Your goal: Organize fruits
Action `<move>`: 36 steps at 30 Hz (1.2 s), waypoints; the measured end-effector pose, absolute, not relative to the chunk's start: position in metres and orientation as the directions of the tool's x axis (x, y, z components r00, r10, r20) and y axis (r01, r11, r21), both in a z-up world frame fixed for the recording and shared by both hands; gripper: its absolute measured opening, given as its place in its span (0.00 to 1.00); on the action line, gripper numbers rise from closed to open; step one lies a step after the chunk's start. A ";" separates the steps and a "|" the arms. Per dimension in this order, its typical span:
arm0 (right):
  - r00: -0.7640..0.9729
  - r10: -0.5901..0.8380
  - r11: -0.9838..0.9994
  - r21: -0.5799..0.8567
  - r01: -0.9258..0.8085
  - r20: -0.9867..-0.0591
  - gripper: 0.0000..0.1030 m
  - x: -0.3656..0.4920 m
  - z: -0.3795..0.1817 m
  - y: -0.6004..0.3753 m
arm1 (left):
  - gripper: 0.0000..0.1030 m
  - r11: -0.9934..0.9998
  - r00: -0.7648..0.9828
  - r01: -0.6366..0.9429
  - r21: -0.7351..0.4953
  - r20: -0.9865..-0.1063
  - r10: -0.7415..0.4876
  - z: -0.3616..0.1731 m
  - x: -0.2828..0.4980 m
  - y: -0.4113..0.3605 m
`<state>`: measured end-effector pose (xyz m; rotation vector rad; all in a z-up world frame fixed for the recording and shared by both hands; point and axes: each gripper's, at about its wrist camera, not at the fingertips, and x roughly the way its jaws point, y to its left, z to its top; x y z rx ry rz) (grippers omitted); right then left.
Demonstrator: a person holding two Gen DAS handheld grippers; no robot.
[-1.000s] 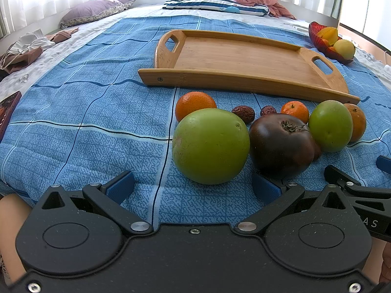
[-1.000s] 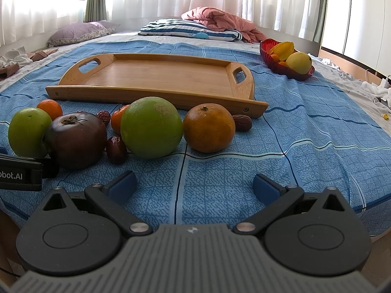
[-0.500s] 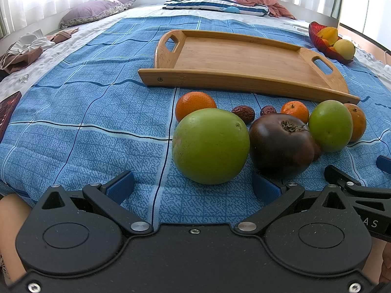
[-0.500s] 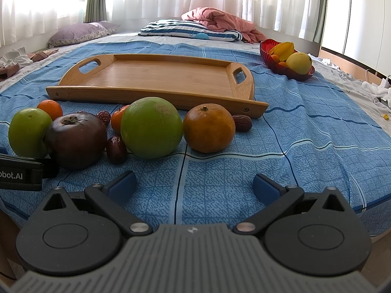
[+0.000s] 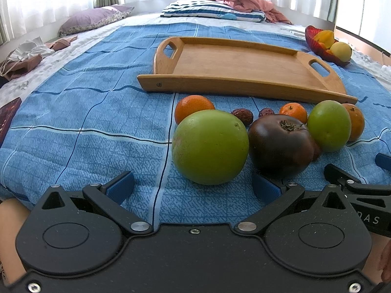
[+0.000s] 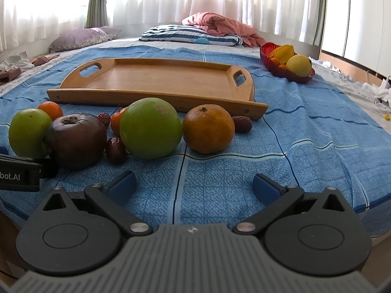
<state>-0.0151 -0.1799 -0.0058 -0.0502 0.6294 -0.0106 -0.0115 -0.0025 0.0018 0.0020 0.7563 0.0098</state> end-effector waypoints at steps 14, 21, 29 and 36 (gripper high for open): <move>0.876 0.006 0.992 -0.105 -0.064 -0.482 0.82 -0.023 0.008 -0.171 | 0.69 0.999 0.803 0.032 -0.004 -0.595 -0.028 0.030 -0.030 0.001; 0.895 0.023 0.973 -0.194 -0.122 -0.446 0.71 -0.019 0.015 -0.155 | 0.54 0.998 0.806 0.064 -0.022 -0.588 -0.065 0.032 -0.026 -0.003; 0.882 0.082 0.948 -0.237 -0.213 -0.464 0.70 -0.001 0.014 -0.147 | 0.55 0.997 0.788 0.062 -0.044 -0.611 -0.076 0.023 -0.018 0.000; 0.878 0.095 0.938 -0.253 -0.236 -0.469 0.60 0.013 0.009 -0.139 | 0.55 0.994 0.782 0.054 -0.093 -0.615 -0.100 0.020 -0.012 0.007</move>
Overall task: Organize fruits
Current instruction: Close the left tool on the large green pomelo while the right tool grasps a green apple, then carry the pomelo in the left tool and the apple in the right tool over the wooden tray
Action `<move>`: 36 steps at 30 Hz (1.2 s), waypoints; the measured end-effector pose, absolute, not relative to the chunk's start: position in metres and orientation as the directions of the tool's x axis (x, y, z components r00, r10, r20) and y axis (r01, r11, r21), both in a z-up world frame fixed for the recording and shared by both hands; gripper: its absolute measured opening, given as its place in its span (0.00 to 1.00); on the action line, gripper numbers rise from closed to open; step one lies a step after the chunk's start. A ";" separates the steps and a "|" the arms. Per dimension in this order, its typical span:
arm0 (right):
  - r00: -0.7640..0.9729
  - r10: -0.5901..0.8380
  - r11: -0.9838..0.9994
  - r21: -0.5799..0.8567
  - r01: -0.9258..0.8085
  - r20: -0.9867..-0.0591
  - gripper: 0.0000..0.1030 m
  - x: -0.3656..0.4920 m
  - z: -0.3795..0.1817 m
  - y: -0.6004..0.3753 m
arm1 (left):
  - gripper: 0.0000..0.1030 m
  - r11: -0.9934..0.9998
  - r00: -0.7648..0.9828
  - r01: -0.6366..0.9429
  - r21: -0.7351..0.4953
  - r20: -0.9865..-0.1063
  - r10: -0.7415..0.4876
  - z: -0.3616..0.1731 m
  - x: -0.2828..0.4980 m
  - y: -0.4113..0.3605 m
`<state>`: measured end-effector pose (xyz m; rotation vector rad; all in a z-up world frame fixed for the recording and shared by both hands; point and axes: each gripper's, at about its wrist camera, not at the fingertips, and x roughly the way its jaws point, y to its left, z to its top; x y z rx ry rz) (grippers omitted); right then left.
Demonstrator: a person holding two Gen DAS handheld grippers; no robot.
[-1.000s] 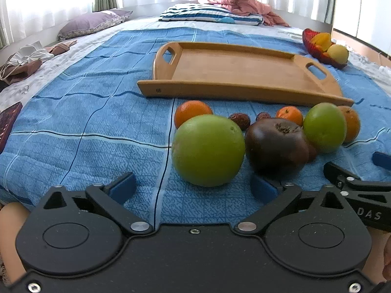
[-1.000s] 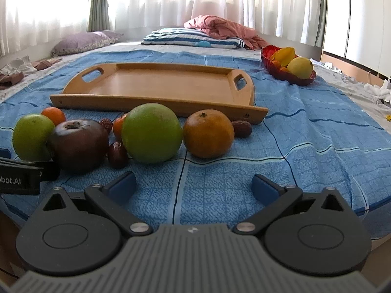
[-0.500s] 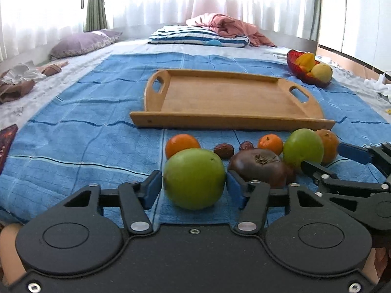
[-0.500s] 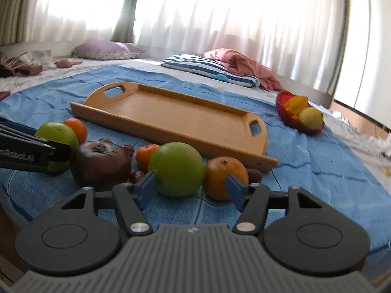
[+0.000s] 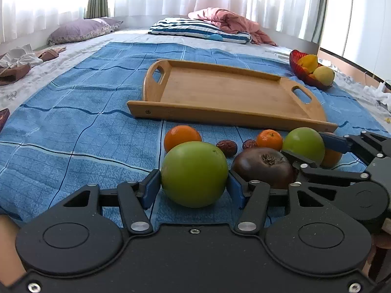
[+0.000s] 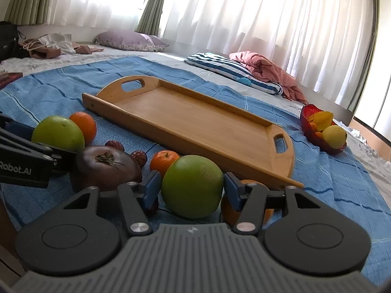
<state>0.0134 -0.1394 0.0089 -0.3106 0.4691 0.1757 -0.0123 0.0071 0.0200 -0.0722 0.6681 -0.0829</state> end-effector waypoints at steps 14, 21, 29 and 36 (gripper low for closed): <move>0.860 0.144 0.984 -0.025 -0.179 -0.490 0.58 0.015 0.021 -0.161 | 0.54 0.994 0.793 0.063 -0.095 -0.599 -0.107 0.033 -0.009 0.006; 0.866 0.148 0.988 0.032 -0.151 -0.477 0.58 0.014 0.032 -0.169 | 0.54 0.993 0.814 0.075 -0.095 -0.569 -0.116 0.044 -0.007 0.003; 0.865 0.127 0.992 0.066 -0.108 -0.486 0.58 0.017 0.038 -0.176 | 0.54 0.992 0.831 0.084 -0.097 -0.542 -0.123 0.053 -0.003 0.000; 0.867 0.121 0.992 0.078 -0.095 -0.483 0.58 0.014 0.041 -0.179 | 0.54 0.991 0.832 0.083 -0.104 -0.540 -0.127 0.056 0.000 0.000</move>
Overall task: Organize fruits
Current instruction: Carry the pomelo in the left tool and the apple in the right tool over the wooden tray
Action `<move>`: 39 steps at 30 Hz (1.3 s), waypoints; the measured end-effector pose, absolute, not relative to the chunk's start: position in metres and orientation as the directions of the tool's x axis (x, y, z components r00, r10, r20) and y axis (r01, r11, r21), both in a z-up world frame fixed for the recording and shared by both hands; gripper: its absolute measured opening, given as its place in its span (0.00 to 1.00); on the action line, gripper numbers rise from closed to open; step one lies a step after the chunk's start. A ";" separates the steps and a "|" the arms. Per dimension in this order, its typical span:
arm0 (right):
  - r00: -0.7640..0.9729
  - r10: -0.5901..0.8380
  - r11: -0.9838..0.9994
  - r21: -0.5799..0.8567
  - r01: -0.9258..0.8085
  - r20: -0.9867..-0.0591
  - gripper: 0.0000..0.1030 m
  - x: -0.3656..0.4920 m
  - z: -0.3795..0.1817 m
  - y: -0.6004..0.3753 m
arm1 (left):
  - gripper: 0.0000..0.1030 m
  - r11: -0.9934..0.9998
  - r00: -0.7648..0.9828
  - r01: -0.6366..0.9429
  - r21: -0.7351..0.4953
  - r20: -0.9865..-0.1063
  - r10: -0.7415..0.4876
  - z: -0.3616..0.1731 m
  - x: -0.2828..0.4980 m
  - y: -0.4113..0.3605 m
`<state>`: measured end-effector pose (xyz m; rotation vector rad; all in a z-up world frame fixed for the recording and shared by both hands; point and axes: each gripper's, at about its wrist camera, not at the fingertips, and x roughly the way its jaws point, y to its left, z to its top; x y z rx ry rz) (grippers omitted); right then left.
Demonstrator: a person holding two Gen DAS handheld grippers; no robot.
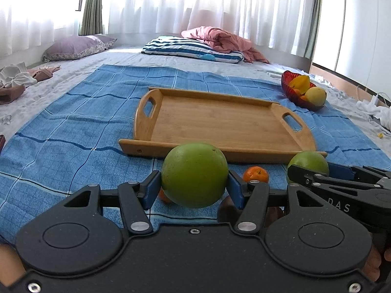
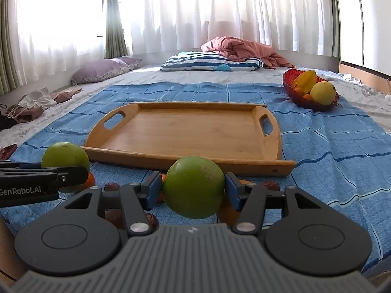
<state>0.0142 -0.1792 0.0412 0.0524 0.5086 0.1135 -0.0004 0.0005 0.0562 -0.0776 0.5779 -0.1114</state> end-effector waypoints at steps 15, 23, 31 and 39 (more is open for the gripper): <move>0.878 0.087 0.990 0.137 -0.025 -0.471 0.58 0.033 0.057 -0.209 | 0.54 0.987 0.822 0.082 -0.141 -0.550 -0.147 0.064 0.044 0.014; 0.856 0.101 0.982 0.186 -0.005 -0.508 0.58 0.062 0.055 -0.225 | 0.54 0.980 0.795 0.075 -0.186 -0.582 -0.171 0.061 0.080 0.021; 0.819 0.144 0.961 0.276 0.018 -0.555 0.57 0.110 0.057 -0.246 | 0.54 0.976 0.764 0.072 -0.205 -0.618 -0.186 0.063 0.125 0.023; 0.772 0.129 0.963 0.263 0.051 -0.623 0.58 0.152 0.045 -0.249 | 0.54 0.980 0.728 0.054 -0.194 -0.663 -0.171 0.053 0.169 0.019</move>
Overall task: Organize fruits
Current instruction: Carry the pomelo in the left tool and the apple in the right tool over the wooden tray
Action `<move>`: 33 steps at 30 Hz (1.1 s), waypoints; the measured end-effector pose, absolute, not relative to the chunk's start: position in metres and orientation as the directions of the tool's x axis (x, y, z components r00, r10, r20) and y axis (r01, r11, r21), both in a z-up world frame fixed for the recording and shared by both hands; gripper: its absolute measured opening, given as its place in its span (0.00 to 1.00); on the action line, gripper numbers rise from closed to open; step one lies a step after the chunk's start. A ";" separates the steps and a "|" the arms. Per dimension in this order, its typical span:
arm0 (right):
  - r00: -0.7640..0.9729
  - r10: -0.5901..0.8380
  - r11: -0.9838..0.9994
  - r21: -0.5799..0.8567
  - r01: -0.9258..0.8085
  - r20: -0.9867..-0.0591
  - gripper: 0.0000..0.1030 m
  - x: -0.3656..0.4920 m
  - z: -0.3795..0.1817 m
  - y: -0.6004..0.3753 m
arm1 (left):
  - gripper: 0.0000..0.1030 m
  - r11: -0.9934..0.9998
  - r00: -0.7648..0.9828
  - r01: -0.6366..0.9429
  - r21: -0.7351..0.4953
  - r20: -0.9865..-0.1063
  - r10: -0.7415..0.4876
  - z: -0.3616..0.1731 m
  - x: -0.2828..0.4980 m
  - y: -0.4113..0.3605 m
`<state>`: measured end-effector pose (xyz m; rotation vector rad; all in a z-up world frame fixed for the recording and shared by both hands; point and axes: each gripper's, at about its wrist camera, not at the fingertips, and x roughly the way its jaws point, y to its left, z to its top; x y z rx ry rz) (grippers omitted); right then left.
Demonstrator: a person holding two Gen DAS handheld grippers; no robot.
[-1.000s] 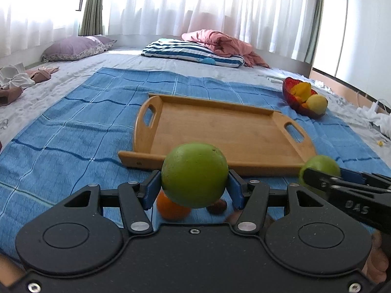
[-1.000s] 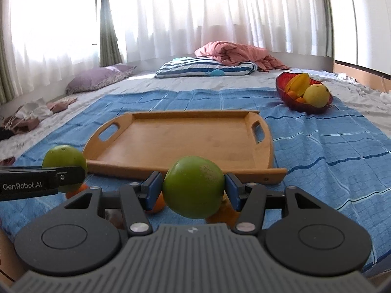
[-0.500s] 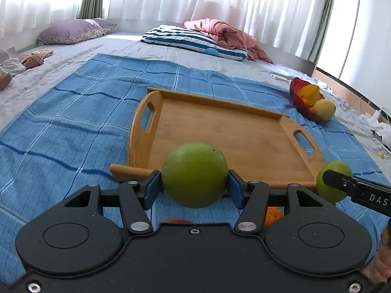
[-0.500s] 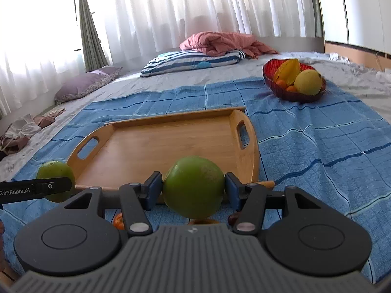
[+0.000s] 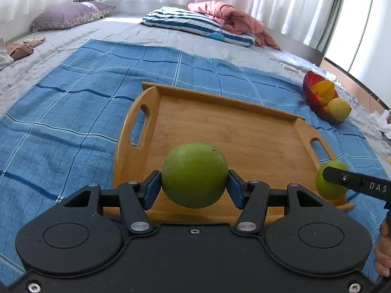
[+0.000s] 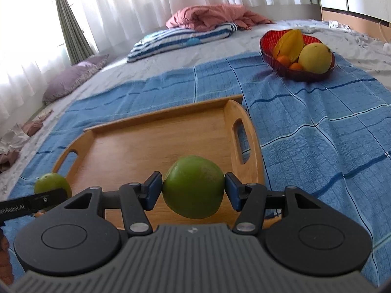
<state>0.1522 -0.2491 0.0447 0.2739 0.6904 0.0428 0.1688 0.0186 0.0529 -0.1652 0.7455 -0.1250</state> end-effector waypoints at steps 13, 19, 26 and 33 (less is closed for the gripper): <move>0.768 0.131 0.964 0.260 0.048 -0.627 0.58 0.157 0.033 -0.250 | 0.54 0.983 0.713 0.045 -0.176 -0.684 -0.155 0.036 0.189 0.012; 0.771 0.134 0.967 0.254 0.037 -0.623 0.58 0.155 0.034 -0.250 | 0.54 0.984 0.721 0.052 -0.170 -0.675 -0.155 0.035 0.183 0.011; 0.776 0.135 0.969 0.244 0.025 -0.616 0.58 0.152 0.034 -0.249 | 0.53 0.988 0.715 0.038 -0.148 -0.687 -0.130 0.025 0.181 0.013; 0.786 0.117 0.981 0.193 0.004 -0.607 0.60 0.147 0.035 -0.242 | 0.53 0.987 0.713 0.031 -0.156 -0.689 -0.131 0.025 0.179 0.015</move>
